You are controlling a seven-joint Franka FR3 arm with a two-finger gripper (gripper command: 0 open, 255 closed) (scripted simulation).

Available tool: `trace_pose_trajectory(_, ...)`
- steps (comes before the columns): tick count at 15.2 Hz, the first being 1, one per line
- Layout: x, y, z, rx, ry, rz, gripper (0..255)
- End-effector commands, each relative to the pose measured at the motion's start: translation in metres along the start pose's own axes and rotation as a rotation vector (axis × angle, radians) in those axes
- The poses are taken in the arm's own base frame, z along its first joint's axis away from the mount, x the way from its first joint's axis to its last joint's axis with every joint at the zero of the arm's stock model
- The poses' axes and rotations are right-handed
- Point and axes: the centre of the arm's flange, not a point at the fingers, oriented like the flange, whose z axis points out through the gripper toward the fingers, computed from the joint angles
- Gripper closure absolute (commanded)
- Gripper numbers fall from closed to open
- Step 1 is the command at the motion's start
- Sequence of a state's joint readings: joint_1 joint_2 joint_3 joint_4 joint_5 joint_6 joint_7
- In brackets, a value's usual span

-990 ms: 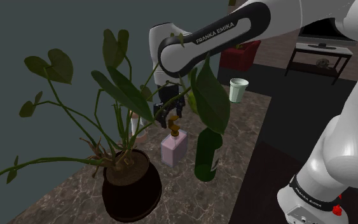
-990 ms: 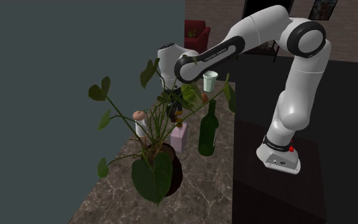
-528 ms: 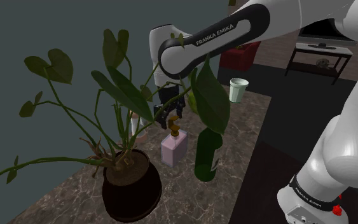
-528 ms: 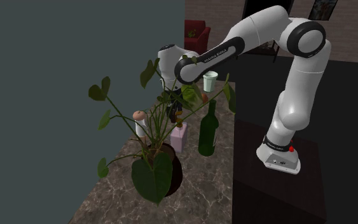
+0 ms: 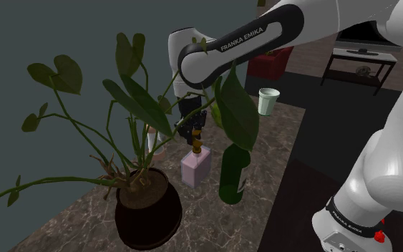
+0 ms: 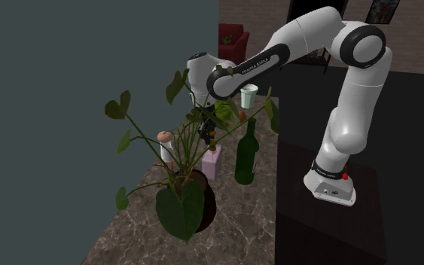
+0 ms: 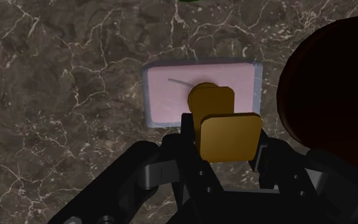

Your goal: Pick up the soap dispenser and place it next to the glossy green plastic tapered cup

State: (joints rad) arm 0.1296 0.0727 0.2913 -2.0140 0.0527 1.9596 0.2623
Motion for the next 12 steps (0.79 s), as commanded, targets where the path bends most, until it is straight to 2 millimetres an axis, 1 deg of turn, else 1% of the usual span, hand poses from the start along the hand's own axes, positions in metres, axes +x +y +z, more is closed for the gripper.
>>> trace_pose_trajectory(1, 0.0, 0.0, 0.0, 0.0, 0.0, 0.0, 255)
trace_pose_trajectory(3, 0.0, 0.0, 0.0, 0.0, 0.0, 0.0, 255)
trace_pose_trajectory(12, -0.007, -0.002, -0.047, 0.0, 0.0, 0.0, 255)
